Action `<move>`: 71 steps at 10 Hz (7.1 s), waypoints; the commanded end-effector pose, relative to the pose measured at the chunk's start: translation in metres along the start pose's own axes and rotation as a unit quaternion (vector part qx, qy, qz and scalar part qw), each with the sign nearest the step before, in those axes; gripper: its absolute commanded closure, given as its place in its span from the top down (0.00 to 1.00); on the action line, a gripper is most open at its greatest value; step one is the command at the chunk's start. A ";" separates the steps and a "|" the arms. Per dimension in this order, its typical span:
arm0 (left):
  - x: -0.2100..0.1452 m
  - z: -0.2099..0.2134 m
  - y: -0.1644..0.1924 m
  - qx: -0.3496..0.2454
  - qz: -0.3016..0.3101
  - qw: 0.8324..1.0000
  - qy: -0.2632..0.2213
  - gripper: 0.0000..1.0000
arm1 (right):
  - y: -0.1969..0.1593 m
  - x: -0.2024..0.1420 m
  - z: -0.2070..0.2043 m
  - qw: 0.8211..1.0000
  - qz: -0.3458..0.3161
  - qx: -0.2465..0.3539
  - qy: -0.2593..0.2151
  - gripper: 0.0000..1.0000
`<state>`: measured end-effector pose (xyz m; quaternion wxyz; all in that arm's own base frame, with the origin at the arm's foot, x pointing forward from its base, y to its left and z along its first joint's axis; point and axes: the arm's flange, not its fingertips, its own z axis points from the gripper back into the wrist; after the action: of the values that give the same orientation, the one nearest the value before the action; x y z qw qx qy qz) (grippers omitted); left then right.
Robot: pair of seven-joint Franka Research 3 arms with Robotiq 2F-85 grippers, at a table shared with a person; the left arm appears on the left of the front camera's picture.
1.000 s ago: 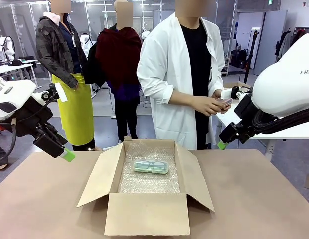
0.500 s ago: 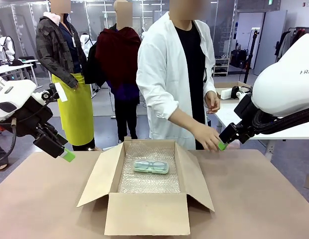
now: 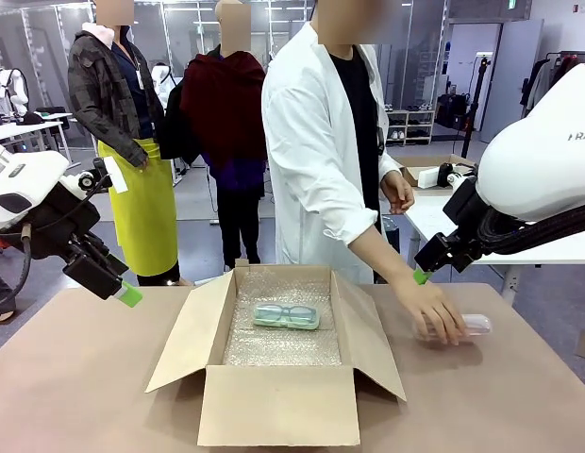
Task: Pack the glasses set securely to prepare it for shipping.
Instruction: Put the Glasses case from the right side of the table into the Package Box.
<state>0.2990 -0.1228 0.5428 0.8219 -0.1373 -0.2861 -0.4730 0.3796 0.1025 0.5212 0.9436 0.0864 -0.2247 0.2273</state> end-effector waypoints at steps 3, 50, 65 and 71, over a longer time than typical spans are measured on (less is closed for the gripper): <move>0.000 0.000 0.000 -0.005 -0.001 1.000 -0.009 1.00 | 0.001 -0.001 0.002 1.000 -0.001 0.000 0.002 1.00; 0.000 0.000 0.000 -0.005 -0.001 1.000 -0.009 1.00 | -0.164 0.026 -0.239 0.847 0.488 0.104 0.182 1.00; 0.000 0.000 0.000 -0.005 -0.001 1.000 -0.009 1.00 | -0.076 0.081 -0.073 0.888 0.418 0.047 0.186 0.33; 0.000 0.000 0.000 -0.005 -0.001 1.000 -0.009 1.00 | 0.086 0.155 -0.101 0.881 0.428 0.051 0.196 0.33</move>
<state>0.2991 -0.1229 0.5433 0.8219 -0.1369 -0.2864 -0.4730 0.4845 0.2443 0.5082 0.7626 -0.0065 -0.0531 0.6446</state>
